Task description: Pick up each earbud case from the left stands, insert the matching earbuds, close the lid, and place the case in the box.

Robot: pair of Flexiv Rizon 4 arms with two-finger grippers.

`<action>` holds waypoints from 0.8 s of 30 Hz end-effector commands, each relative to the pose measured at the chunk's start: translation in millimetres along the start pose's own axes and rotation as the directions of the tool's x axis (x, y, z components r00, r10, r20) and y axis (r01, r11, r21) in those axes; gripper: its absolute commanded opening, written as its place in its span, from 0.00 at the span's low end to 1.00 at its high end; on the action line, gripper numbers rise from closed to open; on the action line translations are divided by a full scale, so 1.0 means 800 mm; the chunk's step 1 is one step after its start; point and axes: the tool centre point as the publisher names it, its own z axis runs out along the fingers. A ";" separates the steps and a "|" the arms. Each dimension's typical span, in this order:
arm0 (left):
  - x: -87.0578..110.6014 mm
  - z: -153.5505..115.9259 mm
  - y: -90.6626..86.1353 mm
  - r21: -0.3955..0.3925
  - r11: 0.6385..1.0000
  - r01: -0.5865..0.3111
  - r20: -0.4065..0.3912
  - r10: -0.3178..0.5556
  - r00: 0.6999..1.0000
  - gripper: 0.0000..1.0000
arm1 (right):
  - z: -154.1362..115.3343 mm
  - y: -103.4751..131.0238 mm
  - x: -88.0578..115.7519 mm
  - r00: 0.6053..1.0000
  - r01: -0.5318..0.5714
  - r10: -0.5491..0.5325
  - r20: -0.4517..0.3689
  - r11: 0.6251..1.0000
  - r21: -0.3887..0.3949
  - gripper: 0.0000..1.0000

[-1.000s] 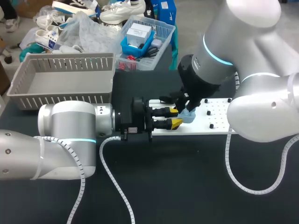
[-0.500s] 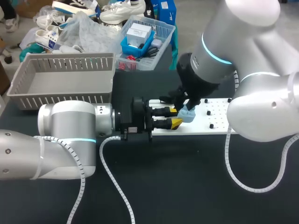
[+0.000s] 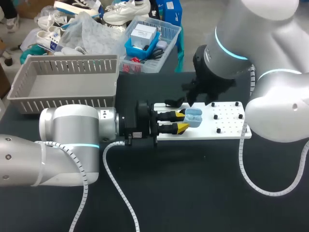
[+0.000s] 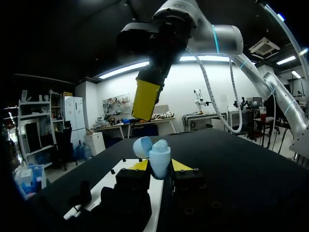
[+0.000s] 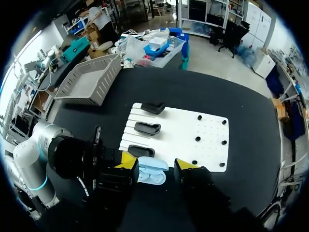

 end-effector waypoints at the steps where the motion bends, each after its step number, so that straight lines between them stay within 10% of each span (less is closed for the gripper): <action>1: 0.000 0.000 -0.001 -0.003 1.000 -0.001 -0.001 0.001 1.000 0.00 | 0.009 -0.004 -0.002 0.999 -0.033 0.032 0.043 0.999 0.018 0.47; 24: 0.000 0.000 -0.001 -0.003 1.000 -0.001 -0.001 0.001 1.000 0.00 | 0.046 -0.036 -0.028 0.993 -0.115 0.115 0.003 0.991 0.068 0.78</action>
